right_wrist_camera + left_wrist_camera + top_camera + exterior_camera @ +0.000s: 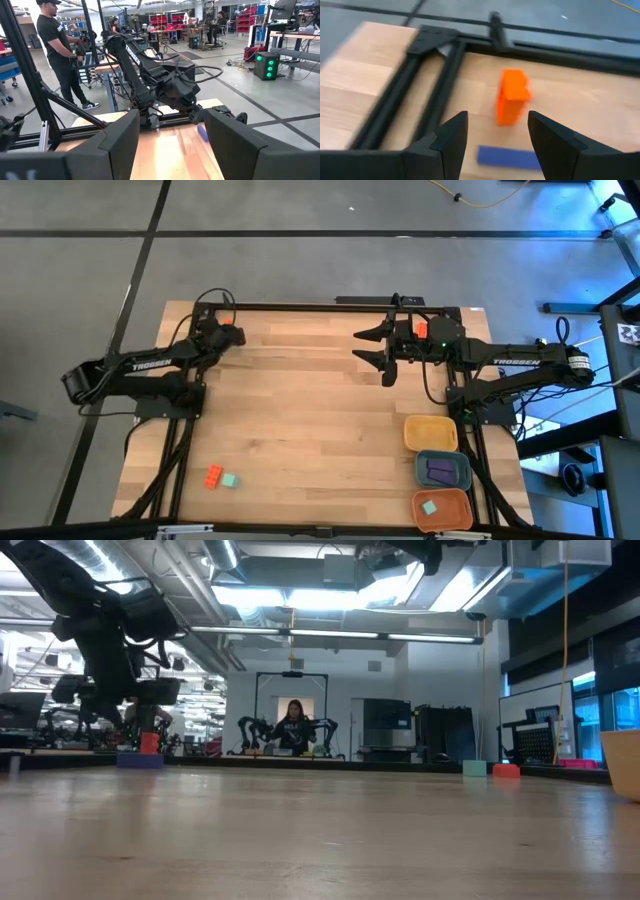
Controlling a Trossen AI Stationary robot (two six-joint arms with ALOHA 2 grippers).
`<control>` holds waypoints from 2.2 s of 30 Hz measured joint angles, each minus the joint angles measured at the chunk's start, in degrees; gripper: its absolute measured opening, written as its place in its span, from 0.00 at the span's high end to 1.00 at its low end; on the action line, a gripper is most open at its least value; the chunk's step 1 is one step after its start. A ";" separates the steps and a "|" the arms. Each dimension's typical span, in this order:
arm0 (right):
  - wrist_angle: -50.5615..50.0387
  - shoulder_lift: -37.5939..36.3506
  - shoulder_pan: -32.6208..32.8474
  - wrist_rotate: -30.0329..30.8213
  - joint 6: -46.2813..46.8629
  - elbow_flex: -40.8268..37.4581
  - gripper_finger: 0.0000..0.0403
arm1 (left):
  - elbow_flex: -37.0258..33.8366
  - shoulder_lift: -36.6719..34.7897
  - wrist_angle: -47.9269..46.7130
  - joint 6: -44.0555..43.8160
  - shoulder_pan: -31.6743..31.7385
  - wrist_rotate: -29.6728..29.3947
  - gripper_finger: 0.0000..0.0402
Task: Sort & place blocks by color
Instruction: Put the top left orange game piece into the yellow bin
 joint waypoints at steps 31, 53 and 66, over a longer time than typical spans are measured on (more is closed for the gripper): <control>-0.42 0.00 0.00 0.00 1.40 0.00 0.44 | 0.04 19.76 19.67 2.89 5.39 -5.80 0.50; -2.89 0.00 -0.01 0.02 1.33 0.00 0.44 | 0.04 17.42 19.80 15.54 7.62 2.23 0.50; -4.65 0.06 0.00 1.12 1.33 0.00 0.44 | 0.65 1.59 16.98 24.87 7.60 2.06 0.51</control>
